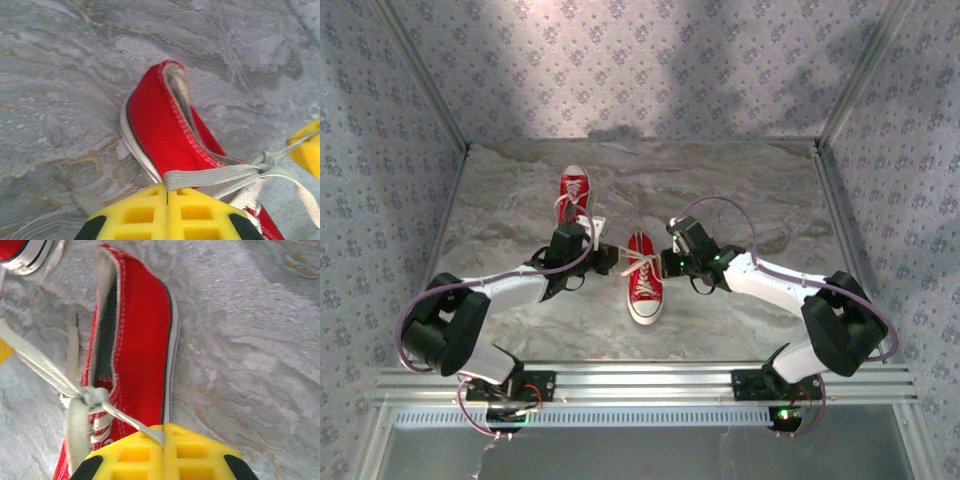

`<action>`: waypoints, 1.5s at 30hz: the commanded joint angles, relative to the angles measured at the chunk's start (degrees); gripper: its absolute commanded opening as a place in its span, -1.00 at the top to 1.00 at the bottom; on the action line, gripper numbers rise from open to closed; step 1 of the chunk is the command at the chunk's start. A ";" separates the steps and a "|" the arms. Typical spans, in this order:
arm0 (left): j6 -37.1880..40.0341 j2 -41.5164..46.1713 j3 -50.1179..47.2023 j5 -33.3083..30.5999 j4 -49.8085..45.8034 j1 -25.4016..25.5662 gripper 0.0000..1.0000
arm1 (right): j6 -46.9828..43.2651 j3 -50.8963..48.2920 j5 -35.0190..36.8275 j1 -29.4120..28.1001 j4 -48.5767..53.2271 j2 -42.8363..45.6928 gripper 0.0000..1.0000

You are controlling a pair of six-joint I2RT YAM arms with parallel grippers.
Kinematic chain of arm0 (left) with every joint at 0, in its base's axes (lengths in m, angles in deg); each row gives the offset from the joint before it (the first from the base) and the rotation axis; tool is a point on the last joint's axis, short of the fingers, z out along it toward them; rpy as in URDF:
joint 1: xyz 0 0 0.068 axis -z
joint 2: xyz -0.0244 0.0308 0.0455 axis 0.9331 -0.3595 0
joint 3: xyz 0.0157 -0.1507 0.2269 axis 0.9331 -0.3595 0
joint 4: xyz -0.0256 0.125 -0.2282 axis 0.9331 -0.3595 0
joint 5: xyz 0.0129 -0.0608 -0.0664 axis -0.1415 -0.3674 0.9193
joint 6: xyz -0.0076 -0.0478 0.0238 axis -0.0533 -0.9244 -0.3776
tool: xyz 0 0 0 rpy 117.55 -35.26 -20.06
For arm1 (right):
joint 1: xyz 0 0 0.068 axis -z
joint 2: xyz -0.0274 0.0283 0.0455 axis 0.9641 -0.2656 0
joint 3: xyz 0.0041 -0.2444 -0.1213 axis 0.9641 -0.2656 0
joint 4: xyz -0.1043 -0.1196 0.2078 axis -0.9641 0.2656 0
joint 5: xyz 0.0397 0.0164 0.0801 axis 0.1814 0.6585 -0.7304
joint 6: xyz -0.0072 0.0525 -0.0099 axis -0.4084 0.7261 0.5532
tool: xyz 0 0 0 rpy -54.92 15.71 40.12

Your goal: Tie the shoes

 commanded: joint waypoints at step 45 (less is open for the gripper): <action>-0.90 15.52 -9.75 -8.21 0.10 -0.41 -0.99 | 14.07 28.99 19.59 0.87 21.04 -21.05 0.04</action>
